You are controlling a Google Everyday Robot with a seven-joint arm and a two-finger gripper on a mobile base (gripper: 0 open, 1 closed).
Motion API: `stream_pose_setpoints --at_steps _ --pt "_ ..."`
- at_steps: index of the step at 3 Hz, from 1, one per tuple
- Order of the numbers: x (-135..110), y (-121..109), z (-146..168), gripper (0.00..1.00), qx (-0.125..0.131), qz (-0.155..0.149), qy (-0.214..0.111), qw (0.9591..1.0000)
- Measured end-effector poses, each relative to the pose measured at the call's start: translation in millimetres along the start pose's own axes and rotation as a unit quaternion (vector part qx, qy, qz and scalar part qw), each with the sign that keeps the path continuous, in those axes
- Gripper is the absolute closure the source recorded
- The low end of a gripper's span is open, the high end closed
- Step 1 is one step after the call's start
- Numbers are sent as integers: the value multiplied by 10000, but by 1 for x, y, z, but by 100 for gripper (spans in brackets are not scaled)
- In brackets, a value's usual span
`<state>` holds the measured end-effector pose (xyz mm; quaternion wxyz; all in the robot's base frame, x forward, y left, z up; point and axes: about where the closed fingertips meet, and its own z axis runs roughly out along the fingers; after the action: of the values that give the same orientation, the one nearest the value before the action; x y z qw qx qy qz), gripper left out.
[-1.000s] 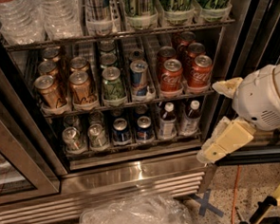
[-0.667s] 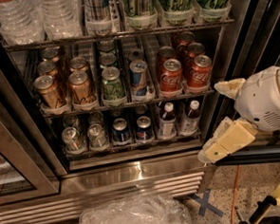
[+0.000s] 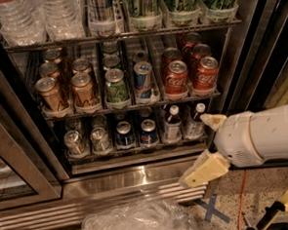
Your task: Pick pepsi can from bottom shelf of fridge
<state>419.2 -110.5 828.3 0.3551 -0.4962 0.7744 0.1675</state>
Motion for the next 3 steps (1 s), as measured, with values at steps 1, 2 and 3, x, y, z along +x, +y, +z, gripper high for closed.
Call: stream_pose_setpoints --at_steps 1,2,3 --pt "10 0 38 0 161 165 -444 9987" --pt "5 -7 39 0 326 122 -510 9981" --pt "5 -7 39 0 326 122 -510 9981"
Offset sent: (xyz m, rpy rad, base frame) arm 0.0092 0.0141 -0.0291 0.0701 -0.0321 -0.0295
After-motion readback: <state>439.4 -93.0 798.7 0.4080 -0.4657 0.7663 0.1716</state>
